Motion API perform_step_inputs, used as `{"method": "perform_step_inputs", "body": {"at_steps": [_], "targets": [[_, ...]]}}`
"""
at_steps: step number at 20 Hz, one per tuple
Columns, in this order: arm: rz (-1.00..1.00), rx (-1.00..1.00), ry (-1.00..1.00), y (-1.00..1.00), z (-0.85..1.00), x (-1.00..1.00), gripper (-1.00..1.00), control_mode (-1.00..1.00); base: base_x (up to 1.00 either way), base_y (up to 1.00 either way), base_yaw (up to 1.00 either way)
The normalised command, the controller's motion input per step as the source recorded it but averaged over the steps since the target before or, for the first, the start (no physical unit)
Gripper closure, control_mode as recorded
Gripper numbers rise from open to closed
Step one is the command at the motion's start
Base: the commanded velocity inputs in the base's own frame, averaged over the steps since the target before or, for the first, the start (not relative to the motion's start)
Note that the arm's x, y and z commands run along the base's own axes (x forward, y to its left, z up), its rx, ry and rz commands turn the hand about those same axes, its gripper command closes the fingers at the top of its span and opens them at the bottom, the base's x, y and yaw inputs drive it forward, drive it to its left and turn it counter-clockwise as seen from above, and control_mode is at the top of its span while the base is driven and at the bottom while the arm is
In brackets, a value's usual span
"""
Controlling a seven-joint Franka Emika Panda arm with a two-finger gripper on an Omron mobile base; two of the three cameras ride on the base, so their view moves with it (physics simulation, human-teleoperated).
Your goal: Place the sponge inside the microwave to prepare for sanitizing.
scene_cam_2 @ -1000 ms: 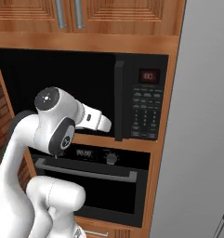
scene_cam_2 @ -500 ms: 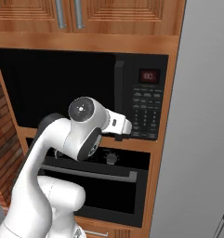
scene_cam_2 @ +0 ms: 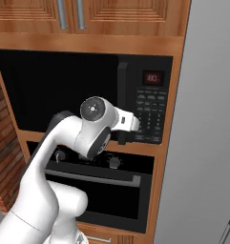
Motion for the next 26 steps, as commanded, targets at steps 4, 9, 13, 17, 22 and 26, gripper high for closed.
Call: {"method": "perform_step_inputs", "body": {"at_steps": [4,9,13,17,22,26], "targets": [[0.00,-0.02,0.00,-0.07,0.00,0.37,-1.00,-1.00,0.00,0.00,0.00],[0.00,0.00,-0.02,-0.02,-0.03,0.41,-1.00,-1.00,0.00,0.00,0.00],[0.00,0.00,-0.10,-0.04,-0.09,0.48,-1.00,-1.00,0.00,0.00,0.00],[0.00,0.00,-0.08,0.00,-0.07,0.21,-1.00,-1.00,0.00,0.00,0.00],[0.00,0.00,-0.02,0.00,-0.01,0.04,1.00,-1.00,0.00,0.00,0.00],[0.00,0.00,0.00,0.00,0.00,0.00,1.00,-1.00,0.00,0.00,0.00]]}}
